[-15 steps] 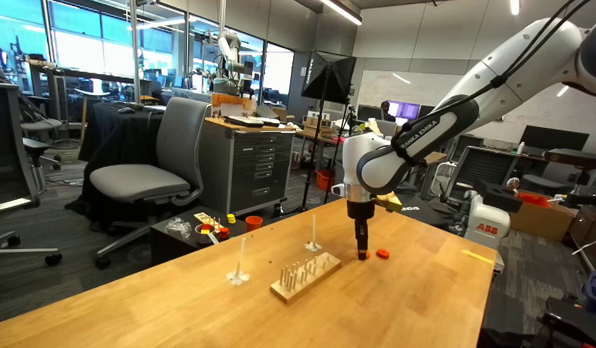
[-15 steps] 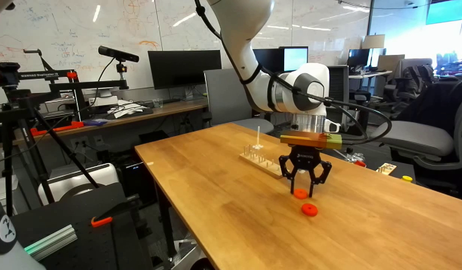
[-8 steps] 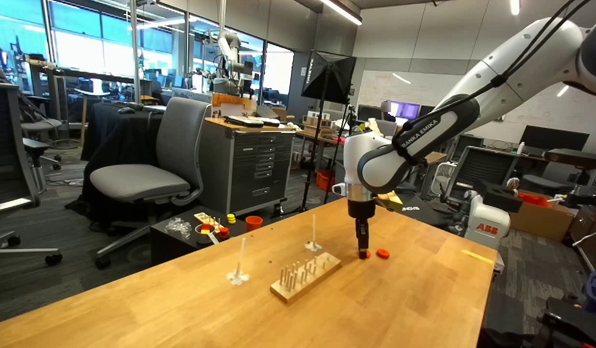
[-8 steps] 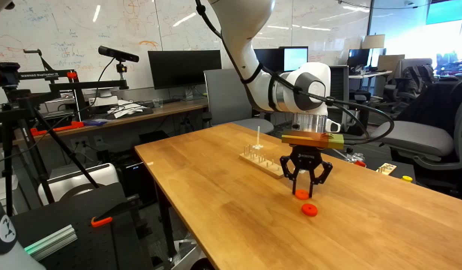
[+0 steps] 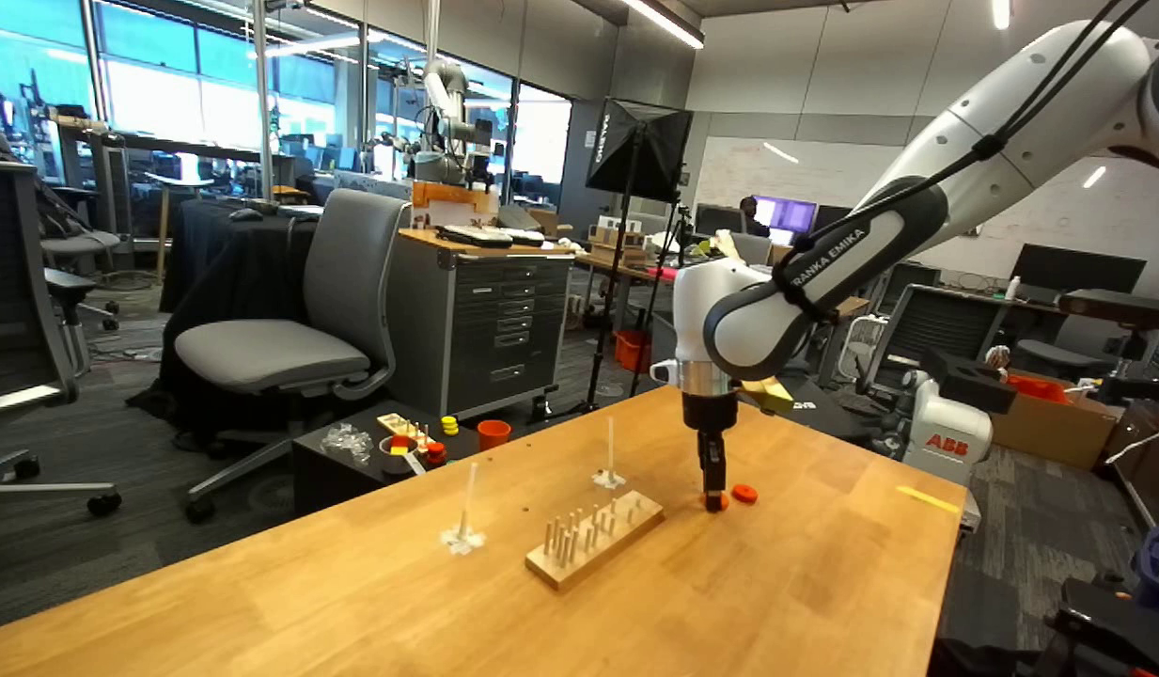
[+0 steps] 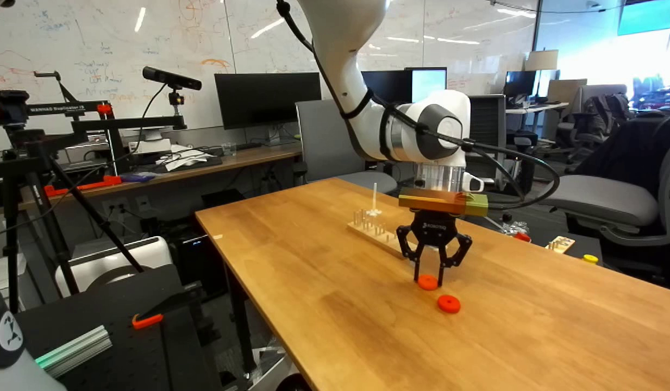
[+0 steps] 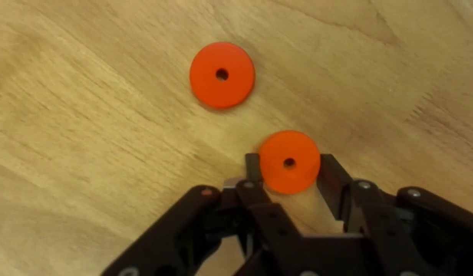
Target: Pick the orange ring and put it on the object on the table
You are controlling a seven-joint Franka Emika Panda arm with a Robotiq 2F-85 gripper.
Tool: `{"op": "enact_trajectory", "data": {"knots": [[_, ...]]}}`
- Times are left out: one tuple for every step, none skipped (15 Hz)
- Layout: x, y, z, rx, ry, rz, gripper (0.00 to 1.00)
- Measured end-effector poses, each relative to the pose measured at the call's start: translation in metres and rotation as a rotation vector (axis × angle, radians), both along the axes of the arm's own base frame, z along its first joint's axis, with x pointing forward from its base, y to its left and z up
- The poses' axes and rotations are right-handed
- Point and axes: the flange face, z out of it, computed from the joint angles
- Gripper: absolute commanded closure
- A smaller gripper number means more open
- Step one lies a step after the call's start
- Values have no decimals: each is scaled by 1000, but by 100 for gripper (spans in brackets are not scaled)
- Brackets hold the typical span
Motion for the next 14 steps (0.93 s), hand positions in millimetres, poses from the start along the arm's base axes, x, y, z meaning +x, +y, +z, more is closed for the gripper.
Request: {"op": "enact_trajectory", "data": {"knots": [[-2, 2, 1, 1, 0, 4, 83], [-5, 5, 2, 2, 1, 8, 83], [-8, 8, 3, 2, 1, 13, 83], [-10, 10, 4, 3, -1, 18, 83], [-12, 14, 6, 4, -3, 23, 83], [-15, 17, 7, 4, -4, 29, 83], [-18, 21, 9, 4, -5, 35, 83], [-20, 26, 11, 2, -6, 42, 83], [-22, 31, 13, 0, -9, 48, 83], [-25, 38, 16, -2, -11, 54, 83], [-27, 45, 19, -5, -13, 60, 83], [-30, 53, 22, -7, -15, 64, 83], [-32, 61, 26, -10, -19, 68, 83], [-34, 70, 31, -12, -24, 72, 83]]}}
